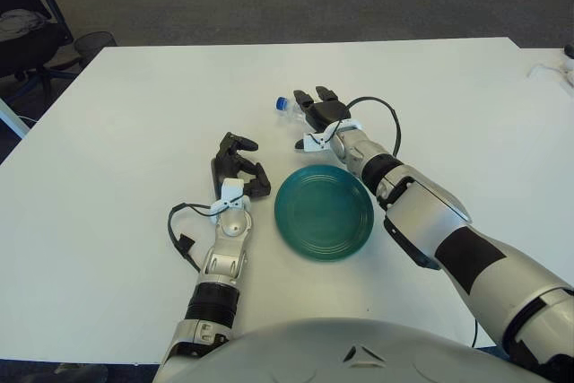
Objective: Put the bottle into the plate.
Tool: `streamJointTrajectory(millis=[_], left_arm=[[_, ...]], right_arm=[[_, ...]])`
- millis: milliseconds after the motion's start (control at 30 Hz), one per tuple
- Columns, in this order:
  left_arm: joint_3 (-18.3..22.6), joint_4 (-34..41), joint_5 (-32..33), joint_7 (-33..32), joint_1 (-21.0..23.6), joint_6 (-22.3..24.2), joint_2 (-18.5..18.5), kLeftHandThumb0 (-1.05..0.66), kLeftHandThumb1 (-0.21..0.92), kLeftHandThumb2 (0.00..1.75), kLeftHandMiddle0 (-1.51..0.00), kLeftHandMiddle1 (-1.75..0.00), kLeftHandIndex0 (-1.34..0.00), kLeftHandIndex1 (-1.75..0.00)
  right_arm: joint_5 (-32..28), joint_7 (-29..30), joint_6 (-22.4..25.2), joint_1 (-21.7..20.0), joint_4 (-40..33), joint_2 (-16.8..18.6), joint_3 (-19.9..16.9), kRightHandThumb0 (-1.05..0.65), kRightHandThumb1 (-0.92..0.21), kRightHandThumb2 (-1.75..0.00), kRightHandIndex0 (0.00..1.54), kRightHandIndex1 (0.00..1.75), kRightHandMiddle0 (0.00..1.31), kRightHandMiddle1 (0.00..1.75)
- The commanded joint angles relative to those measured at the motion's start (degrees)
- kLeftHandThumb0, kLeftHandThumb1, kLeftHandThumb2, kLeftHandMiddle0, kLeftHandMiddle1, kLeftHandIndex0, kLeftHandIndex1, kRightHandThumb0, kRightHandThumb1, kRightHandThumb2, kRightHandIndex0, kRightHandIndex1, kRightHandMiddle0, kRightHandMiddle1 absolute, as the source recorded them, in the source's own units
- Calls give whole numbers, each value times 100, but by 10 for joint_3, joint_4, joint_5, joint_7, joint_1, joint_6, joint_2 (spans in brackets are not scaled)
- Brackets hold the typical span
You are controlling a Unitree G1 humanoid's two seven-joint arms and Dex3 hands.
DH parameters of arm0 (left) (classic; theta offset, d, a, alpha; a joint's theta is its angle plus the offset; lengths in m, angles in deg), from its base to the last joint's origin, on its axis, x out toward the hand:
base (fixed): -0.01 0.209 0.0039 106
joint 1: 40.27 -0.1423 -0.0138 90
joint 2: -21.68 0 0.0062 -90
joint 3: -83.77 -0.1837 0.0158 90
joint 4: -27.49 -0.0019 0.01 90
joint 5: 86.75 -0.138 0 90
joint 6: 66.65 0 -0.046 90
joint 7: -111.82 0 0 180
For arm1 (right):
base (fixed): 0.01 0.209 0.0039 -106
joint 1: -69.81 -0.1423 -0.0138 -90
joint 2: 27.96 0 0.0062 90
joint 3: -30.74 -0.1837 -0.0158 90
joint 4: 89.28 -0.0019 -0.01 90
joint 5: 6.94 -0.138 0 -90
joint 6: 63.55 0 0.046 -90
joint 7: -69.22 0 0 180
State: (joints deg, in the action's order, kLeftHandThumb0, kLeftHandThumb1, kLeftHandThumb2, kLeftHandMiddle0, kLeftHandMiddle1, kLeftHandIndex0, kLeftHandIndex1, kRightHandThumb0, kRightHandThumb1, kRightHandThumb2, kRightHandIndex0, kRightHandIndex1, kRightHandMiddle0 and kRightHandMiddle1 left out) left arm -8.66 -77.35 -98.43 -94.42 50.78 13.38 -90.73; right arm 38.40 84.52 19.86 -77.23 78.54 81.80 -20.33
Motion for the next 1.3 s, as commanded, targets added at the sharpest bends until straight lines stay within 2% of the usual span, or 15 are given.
streamJointTrajectory(millis=[0, 400, 933, 1133, 1267], left_arm=[[6, -27, 5, -6, -14, 14, -16, 0, -7, 174, -90, -171, -69, -175], [5, -35, 3, -15, -15, -7, -15, 0, -8, 175, -92, -168, -70, -175], [7, -34, 5, -19, -16, -7, -16, 0, -9, 175, -92, -167, -71, -175], [6, -32, 3, -19, -19, -13, -14, 0, -9, 175, -91, -167, -70, -175], [6, -30, 1, -19, -22, -11, -13, 0, -8, 175, -91, -168, -70, -175]], right_arm=[[6, -27, 1, 17, 14, 1, 8, -105, -92, -34, 0, 0, 0, 0], [7, -45, 0, 25, 16, -7, 6, -105, -92, -34, 0, 0, 0, 0], [-9, -68, 13, 30, 18, -16, -21, -105, -92, -42, 0, 0, 0, 0], [-33, -81, 19, 32, 18, -17, -53, -105, -92, -45, 0, 0, 0, 0], [-90, -119, 34, 31, 17, -11, -114, -104, -92, -45, 0, 0, 1, 1]])
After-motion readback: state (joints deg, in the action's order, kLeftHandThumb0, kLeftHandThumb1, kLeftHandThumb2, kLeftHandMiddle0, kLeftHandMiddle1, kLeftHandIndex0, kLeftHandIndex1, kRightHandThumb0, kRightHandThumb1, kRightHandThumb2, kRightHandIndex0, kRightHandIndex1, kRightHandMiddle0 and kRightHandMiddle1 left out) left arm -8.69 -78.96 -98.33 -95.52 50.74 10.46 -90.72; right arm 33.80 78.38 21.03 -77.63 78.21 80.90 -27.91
